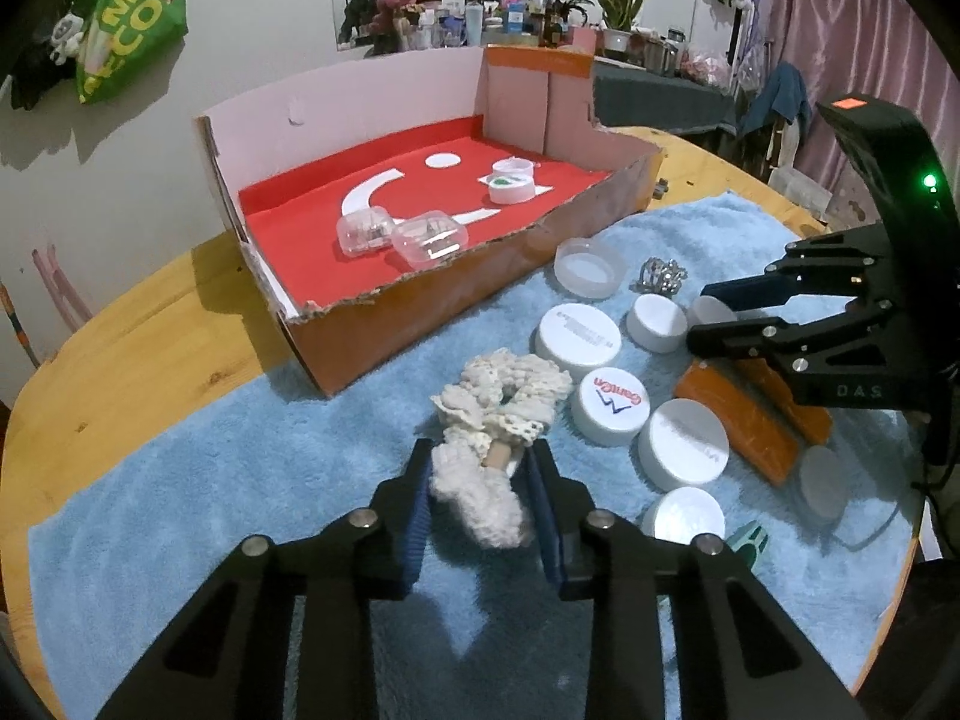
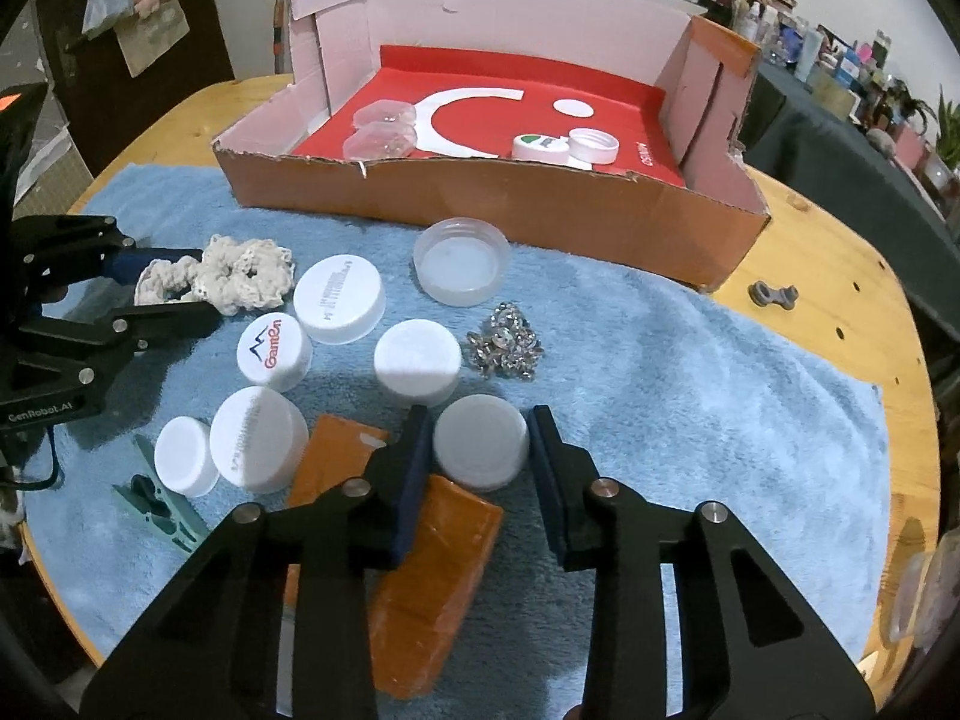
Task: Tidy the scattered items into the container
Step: 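Grasp the white lace scrunchie with left tool while right tool grasps a white cap, then carry the scrunchie with left tool while right tool carries the white cap into the box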
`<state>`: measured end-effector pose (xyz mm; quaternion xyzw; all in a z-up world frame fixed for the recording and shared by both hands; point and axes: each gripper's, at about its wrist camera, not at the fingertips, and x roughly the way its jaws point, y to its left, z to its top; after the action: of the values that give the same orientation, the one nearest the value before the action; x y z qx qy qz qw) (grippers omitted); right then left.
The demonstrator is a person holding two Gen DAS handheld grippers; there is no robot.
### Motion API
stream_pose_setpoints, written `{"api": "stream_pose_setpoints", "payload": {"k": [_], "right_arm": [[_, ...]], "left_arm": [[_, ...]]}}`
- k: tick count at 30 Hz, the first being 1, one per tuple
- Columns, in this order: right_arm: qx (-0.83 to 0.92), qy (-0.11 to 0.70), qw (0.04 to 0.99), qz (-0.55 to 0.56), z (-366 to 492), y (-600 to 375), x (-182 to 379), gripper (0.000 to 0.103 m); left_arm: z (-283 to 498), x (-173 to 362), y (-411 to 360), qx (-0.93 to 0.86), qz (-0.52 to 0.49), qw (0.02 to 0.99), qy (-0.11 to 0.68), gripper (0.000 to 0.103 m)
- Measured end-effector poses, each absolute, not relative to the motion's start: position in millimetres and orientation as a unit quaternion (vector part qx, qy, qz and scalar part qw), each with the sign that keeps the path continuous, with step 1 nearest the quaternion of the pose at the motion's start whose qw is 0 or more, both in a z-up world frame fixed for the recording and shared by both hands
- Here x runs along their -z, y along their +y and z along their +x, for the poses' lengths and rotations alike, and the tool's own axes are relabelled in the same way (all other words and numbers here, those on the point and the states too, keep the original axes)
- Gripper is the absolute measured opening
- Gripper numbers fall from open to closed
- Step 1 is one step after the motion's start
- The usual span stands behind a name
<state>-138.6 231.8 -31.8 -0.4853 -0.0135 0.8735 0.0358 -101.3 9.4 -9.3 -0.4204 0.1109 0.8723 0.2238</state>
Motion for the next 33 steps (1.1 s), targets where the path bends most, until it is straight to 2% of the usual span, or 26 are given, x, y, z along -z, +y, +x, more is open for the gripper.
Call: {"api": "stream_pose_setpoints", "payload": {"k": [3,4,5,33], "right_arm": [[-0.874,-0.011,0.036,-0.485,-138.8,232.0,31.8,0.031],[-0.874,-0.012,0.036,-0.485,-138.6,231.9,31.7,0.031],[-0.874,-0.012,0.037,-0.484,-138.6,231.9,31.6,0.031],[-0.885,-0.021,0.036,-0.464,-129.1,230.2,4.0,0.031]], "left_arm": [[-100.7,4.9,8.6,-0.875,-0.416,0.223,0.106,0.028],[-101.2,3.8,7.6,-0.876,-0.415,0.223,0.103,0.022],[-102.0,3.1,6.7,-0.875,-0.416,0.225,0.098,0.02],[-90.4,-38.9,-0.4,-0.896,-0.381,0.22,0.062,0.019]]}}
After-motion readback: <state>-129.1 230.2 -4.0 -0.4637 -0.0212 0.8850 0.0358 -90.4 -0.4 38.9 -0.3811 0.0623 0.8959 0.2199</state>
